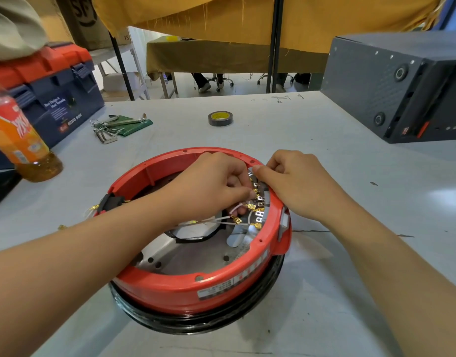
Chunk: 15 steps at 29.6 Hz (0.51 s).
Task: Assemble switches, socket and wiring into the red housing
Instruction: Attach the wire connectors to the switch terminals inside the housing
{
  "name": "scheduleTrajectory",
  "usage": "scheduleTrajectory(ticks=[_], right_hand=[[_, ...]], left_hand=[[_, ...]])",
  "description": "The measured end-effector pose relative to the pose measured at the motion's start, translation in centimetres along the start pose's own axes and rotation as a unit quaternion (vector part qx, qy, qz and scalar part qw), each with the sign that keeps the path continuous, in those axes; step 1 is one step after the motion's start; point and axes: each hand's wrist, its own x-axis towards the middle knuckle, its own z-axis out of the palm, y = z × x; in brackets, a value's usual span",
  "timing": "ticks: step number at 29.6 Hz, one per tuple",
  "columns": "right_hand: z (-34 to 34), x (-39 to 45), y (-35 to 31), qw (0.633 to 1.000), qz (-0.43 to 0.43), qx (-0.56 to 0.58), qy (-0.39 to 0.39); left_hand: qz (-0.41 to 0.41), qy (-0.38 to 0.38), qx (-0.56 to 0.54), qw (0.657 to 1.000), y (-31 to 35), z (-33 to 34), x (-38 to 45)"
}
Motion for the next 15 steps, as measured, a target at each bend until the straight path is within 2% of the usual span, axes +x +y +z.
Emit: scheduleTrajectory(ticks=[15], right_hand=[[-0.1,0.1,0.1,1.000,0.007,0.007,-0.011]], left_hand=[[-0.082,-0.052,-0.146,0.984,-1.2,-1.3,0.5]])
